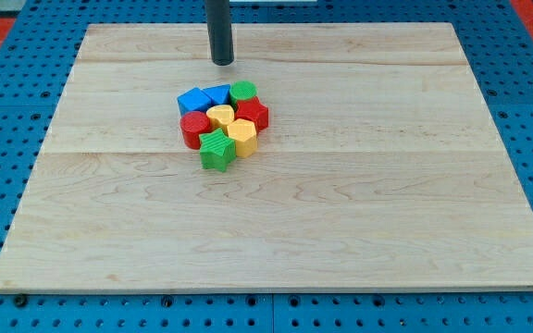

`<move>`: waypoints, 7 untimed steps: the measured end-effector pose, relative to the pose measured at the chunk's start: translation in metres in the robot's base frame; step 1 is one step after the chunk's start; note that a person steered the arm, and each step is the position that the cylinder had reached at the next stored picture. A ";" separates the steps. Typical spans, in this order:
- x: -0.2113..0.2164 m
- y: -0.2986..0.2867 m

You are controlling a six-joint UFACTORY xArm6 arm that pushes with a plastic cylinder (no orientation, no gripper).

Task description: Move your arm towards the top left

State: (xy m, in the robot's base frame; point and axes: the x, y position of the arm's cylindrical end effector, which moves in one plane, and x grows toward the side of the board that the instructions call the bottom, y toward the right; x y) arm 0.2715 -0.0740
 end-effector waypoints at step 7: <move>0.004 -0.052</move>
State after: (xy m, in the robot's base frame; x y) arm 0.2755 -0.1256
